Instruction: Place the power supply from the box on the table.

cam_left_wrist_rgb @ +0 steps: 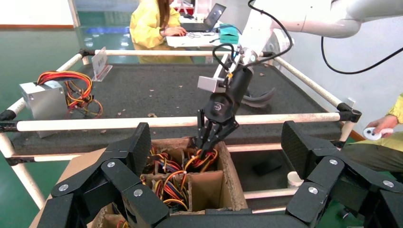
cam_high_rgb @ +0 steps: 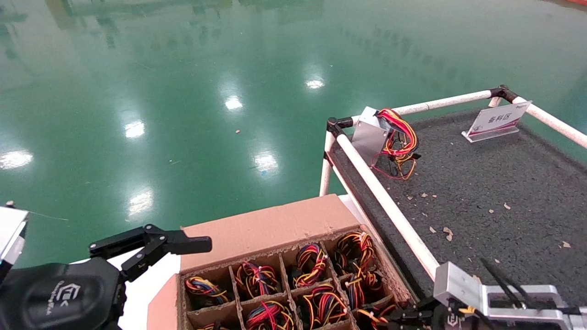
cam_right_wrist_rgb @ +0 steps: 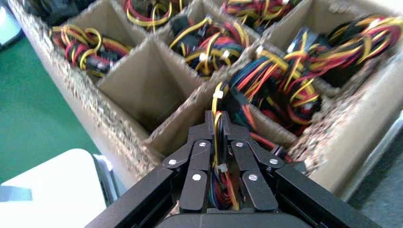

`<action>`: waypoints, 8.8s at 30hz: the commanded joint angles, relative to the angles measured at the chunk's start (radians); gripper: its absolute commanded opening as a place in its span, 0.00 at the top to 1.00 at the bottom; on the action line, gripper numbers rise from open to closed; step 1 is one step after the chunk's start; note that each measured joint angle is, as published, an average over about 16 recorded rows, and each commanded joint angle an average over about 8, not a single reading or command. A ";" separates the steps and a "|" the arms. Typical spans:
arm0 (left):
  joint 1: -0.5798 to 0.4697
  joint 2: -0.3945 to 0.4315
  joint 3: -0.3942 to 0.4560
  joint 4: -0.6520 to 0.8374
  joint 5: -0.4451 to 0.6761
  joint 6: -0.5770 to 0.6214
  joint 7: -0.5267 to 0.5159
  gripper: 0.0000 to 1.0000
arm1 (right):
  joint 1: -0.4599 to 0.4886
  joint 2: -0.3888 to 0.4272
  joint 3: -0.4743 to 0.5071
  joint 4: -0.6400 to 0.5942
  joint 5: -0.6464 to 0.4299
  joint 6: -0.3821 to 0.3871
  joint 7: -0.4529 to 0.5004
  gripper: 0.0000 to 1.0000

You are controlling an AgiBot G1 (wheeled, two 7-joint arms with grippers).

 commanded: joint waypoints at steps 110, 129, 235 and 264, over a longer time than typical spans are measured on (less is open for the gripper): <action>0.000 0.000 0.001 0.000 0.000 0.000 0.000 0.00 | 0.769 -0.150 0.113 -1.026 0.042 -0.095 -0.204 1.00; 0.000 0.000 0.001 0.000 0.000 0.000 0.000 0.00 | 0.760 -0.175 0.104 -1.122 0.026 0.027 -0.263 1.00; 0.000 -0.001 0.001 0.001 -0.001 -0.001 0.001 0.00 | 0.637 -0.446 0.137 -1.071 0.080 0.415 -0.286 0.00; 0.000 -0.001 0.001 0.001 -0.001 -0.001 0.001 0.00 | 0.256 -0.227 0.216 -0.452 0.281 0.120 -0.175 0.00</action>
